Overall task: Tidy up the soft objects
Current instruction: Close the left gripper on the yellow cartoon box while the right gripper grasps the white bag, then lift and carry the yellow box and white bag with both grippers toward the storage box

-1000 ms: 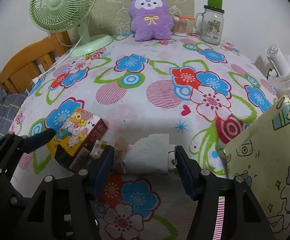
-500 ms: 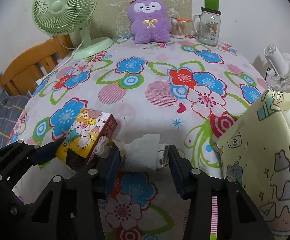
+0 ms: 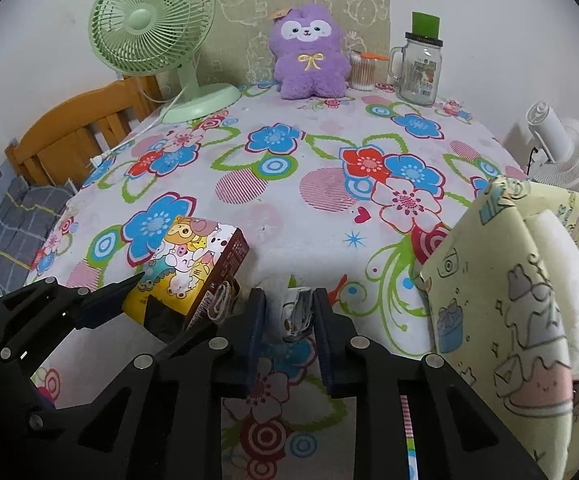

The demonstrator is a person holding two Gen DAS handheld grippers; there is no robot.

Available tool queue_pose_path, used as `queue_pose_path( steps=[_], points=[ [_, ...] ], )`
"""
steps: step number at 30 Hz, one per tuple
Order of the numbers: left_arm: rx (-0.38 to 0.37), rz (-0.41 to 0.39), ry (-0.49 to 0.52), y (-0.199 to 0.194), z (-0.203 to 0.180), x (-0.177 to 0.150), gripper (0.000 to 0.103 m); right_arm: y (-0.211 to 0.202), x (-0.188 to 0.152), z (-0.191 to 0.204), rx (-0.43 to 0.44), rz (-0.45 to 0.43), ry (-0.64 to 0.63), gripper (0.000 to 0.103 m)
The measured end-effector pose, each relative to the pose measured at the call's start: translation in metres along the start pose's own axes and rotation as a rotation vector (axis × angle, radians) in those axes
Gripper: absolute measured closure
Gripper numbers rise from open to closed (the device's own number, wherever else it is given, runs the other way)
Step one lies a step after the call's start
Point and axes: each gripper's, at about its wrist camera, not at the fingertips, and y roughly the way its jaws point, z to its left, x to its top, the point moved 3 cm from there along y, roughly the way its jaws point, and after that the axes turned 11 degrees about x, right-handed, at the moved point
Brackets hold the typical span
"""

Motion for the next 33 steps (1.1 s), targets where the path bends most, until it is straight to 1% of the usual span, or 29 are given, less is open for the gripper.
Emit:
queue_pose_path(
  steps=[8, 24, 33],
  points=[
    [0.008, -0.024, -0.001, -0.017, -0.007, -0.002, 0.056, -0.020, -0.005, 0.004, 0.000, -0.030, -0.024, 0.083],
    [0.024, -0.084, 0.009, -0.055, -0.020, 0.001, 0.056, -0.061, -0.010, 0.007, -0.007, -0.097, -0.042, 0.084],
    [0.023, -0.110, 0.010, -0.077, -0.030, 0.005, 0.056, -0.088, -0.012, 0.004, -0.026, -0.126, -0.051, 0.084]
  ],
)
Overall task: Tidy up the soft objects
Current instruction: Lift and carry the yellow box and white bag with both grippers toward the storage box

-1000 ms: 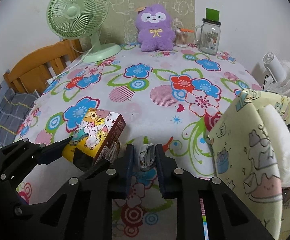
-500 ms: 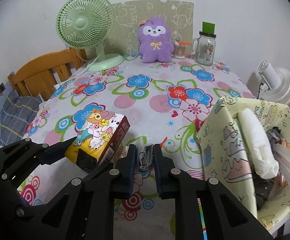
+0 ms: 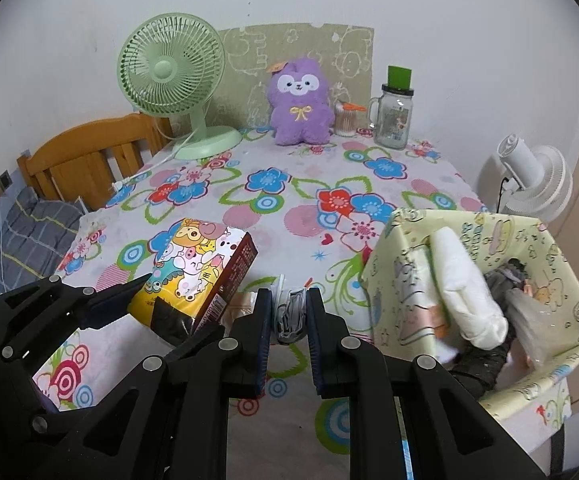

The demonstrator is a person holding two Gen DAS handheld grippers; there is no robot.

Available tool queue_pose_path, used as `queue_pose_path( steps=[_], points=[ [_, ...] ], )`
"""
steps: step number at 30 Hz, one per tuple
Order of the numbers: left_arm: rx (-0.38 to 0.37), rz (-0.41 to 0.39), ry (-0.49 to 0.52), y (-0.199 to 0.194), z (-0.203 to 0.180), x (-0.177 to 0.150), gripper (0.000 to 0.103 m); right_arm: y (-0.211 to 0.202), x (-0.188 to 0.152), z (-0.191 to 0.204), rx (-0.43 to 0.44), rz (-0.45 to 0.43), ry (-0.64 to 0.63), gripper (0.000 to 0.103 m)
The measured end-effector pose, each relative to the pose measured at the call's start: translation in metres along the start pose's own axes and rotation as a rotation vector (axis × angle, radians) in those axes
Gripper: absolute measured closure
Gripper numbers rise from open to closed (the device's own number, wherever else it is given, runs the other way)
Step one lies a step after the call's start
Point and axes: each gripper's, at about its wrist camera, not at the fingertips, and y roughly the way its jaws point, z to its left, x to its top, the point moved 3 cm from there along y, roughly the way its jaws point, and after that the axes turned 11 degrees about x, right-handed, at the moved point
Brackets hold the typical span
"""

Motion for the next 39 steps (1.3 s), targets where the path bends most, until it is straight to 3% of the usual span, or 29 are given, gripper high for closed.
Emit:
queue_pose_path(
  steps=[39],
  points=[
    [0.011, -0.093, 0.023, -0.059, -0.046, 0.041, 0.056, -0.083, 0.019, -0.037, -0.031, -0.103, -0.003, 0.083]
  ],
)
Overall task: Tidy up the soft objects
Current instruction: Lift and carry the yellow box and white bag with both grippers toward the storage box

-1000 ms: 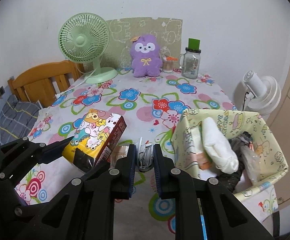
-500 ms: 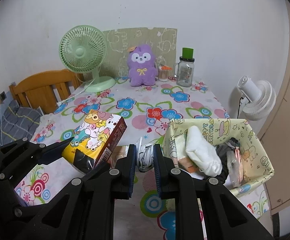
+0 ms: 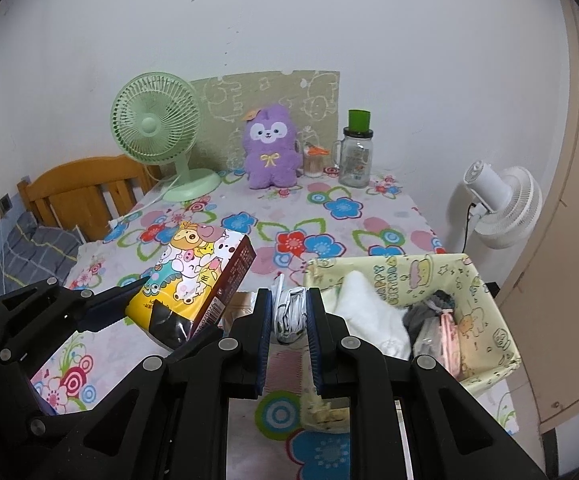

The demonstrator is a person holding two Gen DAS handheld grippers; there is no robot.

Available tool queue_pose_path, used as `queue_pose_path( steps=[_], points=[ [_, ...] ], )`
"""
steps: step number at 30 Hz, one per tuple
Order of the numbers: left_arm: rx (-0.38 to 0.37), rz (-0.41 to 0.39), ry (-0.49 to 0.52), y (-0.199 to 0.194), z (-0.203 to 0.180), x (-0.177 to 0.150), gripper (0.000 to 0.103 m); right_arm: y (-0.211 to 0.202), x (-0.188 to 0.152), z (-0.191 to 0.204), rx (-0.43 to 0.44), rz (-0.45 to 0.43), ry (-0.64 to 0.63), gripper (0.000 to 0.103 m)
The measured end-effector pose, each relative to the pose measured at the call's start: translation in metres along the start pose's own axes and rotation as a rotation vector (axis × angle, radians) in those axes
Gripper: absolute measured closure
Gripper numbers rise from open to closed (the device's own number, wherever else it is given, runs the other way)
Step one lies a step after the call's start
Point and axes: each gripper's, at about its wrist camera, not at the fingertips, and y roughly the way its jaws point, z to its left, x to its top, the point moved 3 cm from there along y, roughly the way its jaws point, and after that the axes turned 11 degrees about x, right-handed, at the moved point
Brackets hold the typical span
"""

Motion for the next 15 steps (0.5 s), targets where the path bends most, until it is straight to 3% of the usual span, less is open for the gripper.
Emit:
queue_pose_path(
  steps=[15],
  points=[
    [-0.030, -0.021, 0.009, 0.004, -0.031, 0.020, 0.056, -0.009, 0.006, -0.037, -0.031, -0.019, 0.014, 0.084]
  ],
)
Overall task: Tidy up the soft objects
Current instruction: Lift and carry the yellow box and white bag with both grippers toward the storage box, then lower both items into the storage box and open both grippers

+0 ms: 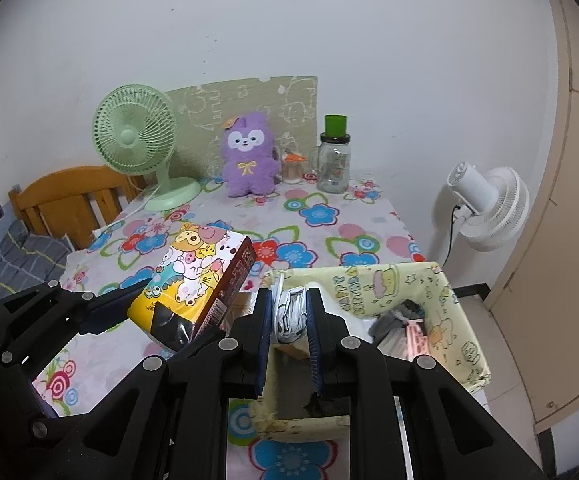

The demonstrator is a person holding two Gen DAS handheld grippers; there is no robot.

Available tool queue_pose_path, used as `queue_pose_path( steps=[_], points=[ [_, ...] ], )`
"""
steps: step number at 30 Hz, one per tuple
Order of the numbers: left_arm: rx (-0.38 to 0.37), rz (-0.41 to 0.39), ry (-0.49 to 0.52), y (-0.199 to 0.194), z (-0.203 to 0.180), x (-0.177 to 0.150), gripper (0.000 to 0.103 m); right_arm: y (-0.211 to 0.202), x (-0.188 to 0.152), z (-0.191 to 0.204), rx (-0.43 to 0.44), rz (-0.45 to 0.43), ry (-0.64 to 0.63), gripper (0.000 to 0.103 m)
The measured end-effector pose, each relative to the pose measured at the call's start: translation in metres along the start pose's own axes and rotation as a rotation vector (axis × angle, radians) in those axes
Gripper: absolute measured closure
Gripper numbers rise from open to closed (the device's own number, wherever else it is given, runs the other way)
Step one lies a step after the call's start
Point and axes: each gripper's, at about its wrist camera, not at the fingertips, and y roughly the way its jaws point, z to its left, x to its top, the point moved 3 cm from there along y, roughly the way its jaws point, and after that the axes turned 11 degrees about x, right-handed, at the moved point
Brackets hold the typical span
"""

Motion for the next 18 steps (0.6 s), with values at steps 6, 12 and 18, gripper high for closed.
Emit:
queue_pose_path(
  steps=[6, 12, 18],
  points=[
    [-0.020, -0.002, 0.002, 0.006, -0.015, 0.007, 0.056, 0.000, 0.001, -0.016, -0.021, -0.002, 0.010, 0.083],
    [-0.043, 0.001, 0.012, 0.013, -0.029, 0.011, 0.056, 0.002, 0.001, -0.033, -0.041, 0.002, 0.026, 0.084],
    [-0.062, 0.007, 0.025, 0.020, -0.039, 0.014, 0.056, 0.005, -0.002, -0.046, -0.049, 0.006, 0.050, 0.083]
  ],
)
